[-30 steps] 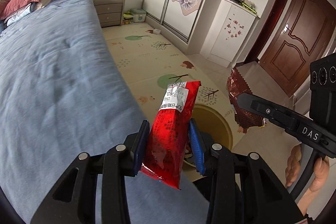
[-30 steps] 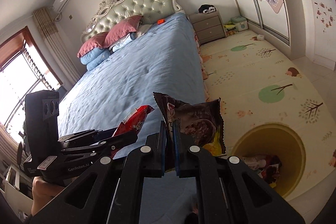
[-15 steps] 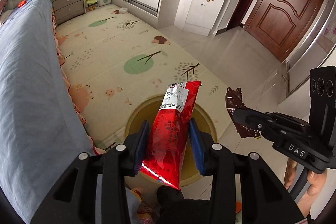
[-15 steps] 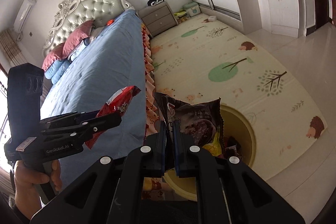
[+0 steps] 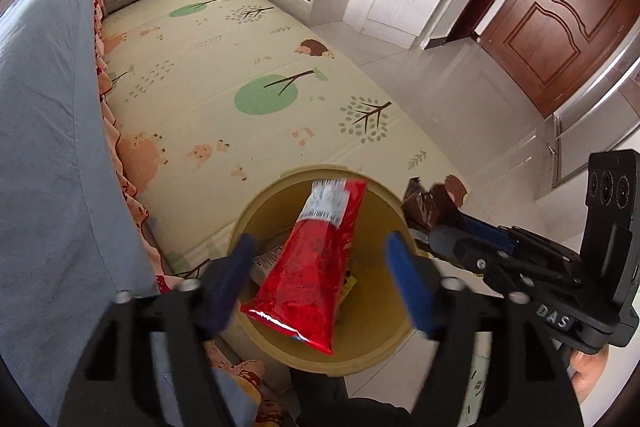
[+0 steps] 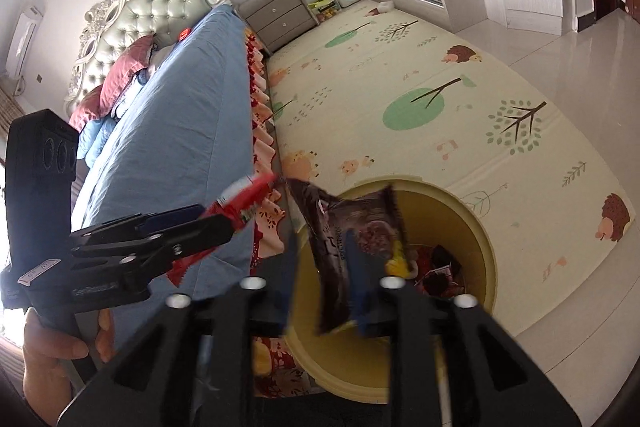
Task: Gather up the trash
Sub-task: 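Drop the packet into the bin with the left tool while the right drops the bag, then withdraw both open tools from the bin toward the bed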
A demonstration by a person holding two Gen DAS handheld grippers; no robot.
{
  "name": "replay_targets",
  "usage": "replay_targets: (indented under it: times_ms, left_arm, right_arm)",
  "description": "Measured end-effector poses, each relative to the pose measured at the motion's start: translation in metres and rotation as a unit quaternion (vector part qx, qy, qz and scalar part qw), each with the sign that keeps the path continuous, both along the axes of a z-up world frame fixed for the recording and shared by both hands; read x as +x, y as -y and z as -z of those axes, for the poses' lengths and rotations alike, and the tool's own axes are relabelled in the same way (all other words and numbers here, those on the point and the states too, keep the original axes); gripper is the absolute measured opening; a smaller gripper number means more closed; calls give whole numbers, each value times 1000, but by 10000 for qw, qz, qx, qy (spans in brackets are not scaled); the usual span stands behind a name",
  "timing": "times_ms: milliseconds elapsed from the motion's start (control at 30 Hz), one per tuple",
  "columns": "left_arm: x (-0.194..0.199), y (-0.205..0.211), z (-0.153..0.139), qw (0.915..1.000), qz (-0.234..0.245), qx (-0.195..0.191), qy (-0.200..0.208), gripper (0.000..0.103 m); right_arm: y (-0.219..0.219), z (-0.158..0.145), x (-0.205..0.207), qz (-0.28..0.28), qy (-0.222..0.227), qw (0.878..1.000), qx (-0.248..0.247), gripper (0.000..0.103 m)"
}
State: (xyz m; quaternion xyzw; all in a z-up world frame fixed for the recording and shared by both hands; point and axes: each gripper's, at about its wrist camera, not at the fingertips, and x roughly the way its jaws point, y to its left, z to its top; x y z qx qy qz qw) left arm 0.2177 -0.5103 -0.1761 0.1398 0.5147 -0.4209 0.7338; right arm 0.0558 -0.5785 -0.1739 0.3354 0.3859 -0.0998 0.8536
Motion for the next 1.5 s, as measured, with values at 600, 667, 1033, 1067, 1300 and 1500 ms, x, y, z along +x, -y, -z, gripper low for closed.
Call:
replay_targets:
  times_ms: [600, 667, 1033, 1067, 1300, 1500]
  left_arm:
    - [-22, -4, -4, 9997, 203, 57, 139, 88]
    - [-27, -7, -12, 9992, 212, 53, 331, 88]
    - [-42, -61, -66, 9951, 221, -264, 922, 88]
    - [-43, -70, -71, 9945, 193, -288, 992, 88]
    - [-42, -154, -101, 9889, -278, -571, 1344, 88]
    - [-34, -241, -120, 9804, -962, -625, 1600, 88]
  right_arm:
    - [-2, -2, -23, 126, -225, 9995, -155, 54]
    - [-5, -10, -25, 112, -198, 9995, -240, 54]
    - [-36, -55, -22, -68, 37, 9980, -628, 54]
    - [-42, -60, -19, -112, 69, 9977, -661, 54]
    - [-102, -88, 7, -533, 351, 9935, -946, 54]
    - [-170, -106, 43, -1230, 588, 9853, -1027, 54]
